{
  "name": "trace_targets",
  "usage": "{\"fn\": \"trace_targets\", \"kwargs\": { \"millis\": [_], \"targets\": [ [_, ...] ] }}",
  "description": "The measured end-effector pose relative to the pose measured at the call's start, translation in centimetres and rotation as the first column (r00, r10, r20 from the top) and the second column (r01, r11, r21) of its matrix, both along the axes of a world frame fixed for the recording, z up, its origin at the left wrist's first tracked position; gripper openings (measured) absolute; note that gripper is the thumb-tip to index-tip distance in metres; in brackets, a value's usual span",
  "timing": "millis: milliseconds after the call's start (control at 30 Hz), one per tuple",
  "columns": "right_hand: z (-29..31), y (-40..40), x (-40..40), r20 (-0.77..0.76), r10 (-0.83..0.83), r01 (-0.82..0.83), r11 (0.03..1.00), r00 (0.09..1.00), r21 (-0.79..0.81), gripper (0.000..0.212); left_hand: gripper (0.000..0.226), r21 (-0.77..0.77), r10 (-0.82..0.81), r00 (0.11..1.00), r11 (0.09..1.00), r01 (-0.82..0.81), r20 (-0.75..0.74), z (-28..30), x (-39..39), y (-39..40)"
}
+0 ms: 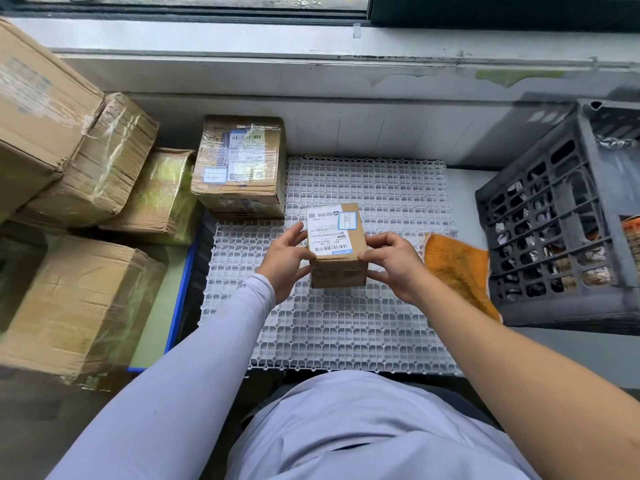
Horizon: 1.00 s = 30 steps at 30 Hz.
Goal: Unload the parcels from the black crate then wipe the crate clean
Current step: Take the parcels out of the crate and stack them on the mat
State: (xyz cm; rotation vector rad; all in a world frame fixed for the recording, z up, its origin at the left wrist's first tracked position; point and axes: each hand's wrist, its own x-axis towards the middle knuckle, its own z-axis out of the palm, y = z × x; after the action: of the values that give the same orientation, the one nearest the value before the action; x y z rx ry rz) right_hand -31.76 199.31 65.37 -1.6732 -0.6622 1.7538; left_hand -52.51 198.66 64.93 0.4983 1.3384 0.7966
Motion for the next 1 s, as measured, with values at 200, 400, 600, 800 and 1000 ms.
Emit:
{"fn": "trace_targets", "kwargs": {
  "millis": [200, 400, 600, 800, 1000],
  "targets": [
    [-1.5, -1.0, 0.1, 0.076, 0.036, -0.035, 0.999, 0.996, -0.026, 0.035, 0.07, -0.03, -0.046, 0.999, 0.998, 0.046, 0.005, -0.6, 0.1, -0.9],
    [-2.3, -1.3, 0.3, 0.174, 0.077, -0.065, 0.995, 0.982, -0.072, 0.037, 0.029, -0.128, -0.011, 0.996, 0.991, 0.023, 0.087, -0.5, -0.3, -1.0],
    [-1.6, -1.2, 0.8, 0.226, 0.241, -0.206, 0.964, 0.944, -0.169, 0.03, 0.05, -0.155, -0.044, 0.999, 0.987, 0.045, 0.015, -0.4, -0.5, -0.3],
    [-1.4, -1.1, 1.2, 0.211, 0.238, -0.195, 0.959, 0.948, -0.207, 0.028, 0.068, -0.149, -0.127, 0.992, 0.981, 0.121, -0.025, -0.5, -0.3, 0.1],
    [-1.0, -0.5, 0.5, 0.167, 0.118, -0.081, 0.974, 0.979, -0.21, 0.03, 0.056, -0.164, -0.056, 0.998, 0.985, 0.051, -0.023, -0.3, -0.2, 0.3]
  ]
}}
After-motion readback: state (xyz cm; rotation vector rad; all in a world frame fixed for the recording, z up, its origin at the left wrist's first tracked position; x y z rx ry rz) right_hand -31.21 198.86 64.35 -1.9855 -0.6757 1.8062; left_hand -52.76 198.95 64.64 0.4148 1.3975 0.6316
